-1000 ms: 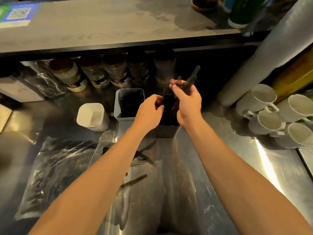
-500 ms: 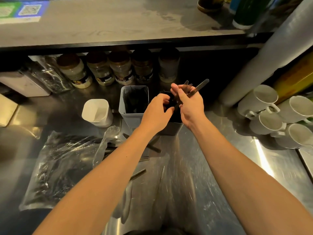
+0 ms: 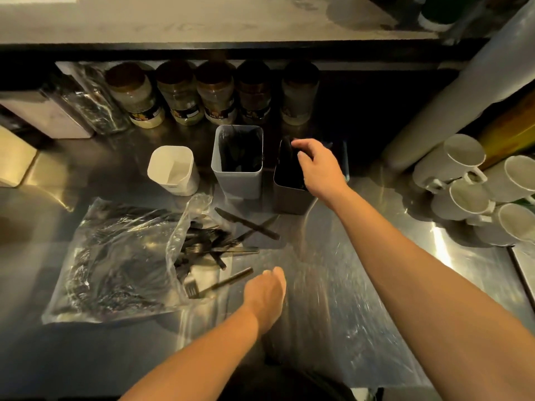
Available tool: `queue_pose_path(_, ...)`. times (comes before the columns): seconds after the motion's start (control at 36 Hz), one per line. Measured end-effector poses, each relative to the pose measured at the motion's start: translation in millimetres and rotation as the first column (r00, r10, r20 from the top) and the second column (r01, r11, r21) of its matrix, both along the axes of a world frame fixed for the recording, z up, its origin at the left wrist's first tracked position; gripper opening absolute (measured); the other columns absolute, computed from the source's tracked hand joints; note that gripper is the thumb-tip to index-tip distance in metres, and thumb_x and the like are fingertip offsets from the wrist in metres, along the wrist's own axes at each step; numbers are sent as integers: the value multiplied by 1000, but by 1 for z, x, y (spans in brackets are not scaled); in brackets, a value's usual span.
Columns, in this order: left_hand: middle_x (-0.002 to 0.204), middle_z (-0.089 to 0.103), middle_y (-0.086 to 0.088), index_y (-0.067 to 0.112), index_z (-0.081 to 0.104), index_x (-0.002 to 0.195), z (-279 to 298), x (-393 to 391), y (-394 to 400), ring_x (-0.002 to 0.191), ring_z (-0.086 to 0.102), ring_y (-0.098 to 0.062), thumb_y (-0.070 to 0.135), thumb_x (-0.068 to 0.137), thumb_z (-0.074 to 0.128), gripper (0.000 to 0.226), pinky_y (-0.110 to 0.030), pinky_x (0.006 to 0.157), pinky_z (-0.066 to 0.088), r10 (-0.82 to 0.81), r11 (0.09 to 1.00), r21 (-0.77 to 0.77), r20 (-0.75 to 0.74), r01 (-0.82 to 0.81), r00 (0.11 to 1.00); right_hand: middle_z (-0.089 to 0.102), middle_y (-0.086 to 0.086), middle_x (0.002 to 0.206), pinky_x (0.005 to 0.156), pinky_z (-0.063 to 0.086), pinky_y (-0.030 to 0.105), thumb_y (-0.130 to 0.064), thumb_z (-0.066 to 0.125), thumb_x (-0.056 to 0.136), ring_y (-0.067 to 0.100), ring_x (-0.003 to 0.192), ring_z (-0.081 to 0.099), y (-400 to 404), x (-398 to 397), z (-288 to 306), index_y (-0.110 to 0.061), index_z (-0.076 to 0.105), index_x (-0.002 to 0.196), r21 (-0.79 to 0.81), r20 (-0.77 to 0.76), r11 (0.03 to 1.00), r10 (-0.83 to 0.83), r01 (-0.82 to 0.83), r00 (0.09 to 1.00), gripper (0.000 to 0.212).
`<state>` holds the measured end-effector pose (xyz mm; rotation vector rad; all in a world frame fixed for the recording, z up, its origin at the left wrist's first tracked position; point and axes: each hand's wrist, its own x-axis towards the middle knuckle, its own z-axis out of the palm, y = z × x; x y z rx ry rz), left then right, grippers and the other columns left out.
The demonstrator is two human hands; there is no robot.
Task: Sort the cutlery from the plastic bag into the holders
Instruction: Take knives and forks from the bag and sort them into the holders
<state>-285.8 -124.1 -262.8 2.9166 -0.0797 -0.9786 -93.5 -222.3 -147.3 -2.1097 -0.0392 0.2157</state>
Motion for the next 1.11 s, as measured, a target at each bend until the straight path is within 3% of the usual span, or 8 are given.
queue_pose_path(0.17,114,65,-9,15,54,116,0,9,14,102,66,-28,27,100,56,20,-41,89,55,93,978,-186,-30,-97,995,32,4,162,126,11,39,-2,46,101,22,155,11,-3,-22,-3,-13,61,132,-215,173,974,104,-66,979,36)
queue_pose_path(0.33,100,59,-2,20,58,103,59,53,18,89,62,-20,34,101,51,15,-44,86,54,361,825,-484,56,-291,931,49,6,149,121,19,26,1,53,96,22,148,29,-7,-54,-7,-11,68,118,-132,362,991,71,-24,930,29)
queue_pose_path(0.42,100,54,2,18,58,104,102,77,24,90,58,-13,27,101,52,11,-38,83,53,465,697,-698,268,-163,844,58,2,133,112,28,17,2,54,92,17,132,44,-10,-63,-7,-13,69,113,-48,426,997,-36,62,904,29)
queue_pose_path(0.5,88,49,6,17,56,94,146,104,28,76,50,-1,23,102,52,11,-13,72,40,574,571,-820,426,31,700,58,-10,117,102,38,19,3,53,89,14,117,50,-15,-66,-3,-13,69,108,17,480,988,-143,154,866,29)
queue_pose_path(0.61,89,51,-3,7,62,99,168,141,28,75,48,-9,20,100,55,16,-14,70,39,588,606,-781,567,150,577,50,-27,102,94,47,32,4,49,88,12,107,50,-19,-66,2,-16,67,107,64,469,977,-211,205,858,32)
queue_pose_path(0.86,111,51,4,23,57,127,128,144,44,101,52,-16,33,95,63,34,-39,90,52,419,789,-612,476,-51,773,60,-6,104,89,51,29,-2,49,95,9,98,59,-12,-74,-2,-21,64,104,79,252,984,-172,157,952,26)
queue_pose_path(1.0,121,46,0,31,65,110,117,71,72,114,39,-24,36,89,68,22,-39,94,36,351,927,-331,605,-175,715,68,-11,91,80,54,26,-6,51,95,7,87,64,7,-96,-18,-28,64,99,65,64,997,27,-31,998,26)
queue_pose_path(1.11,141,36,-9,35,70,106,103,8,109,123,33,-35,37,82,75,25,-51,99,34,365,920,-107,590,-378,720,71,-12,91,88,55,36,-8,50,95,11,88,67,40,-122,-40,-27,69,103,-5,-96,959,281,-283,955,28)
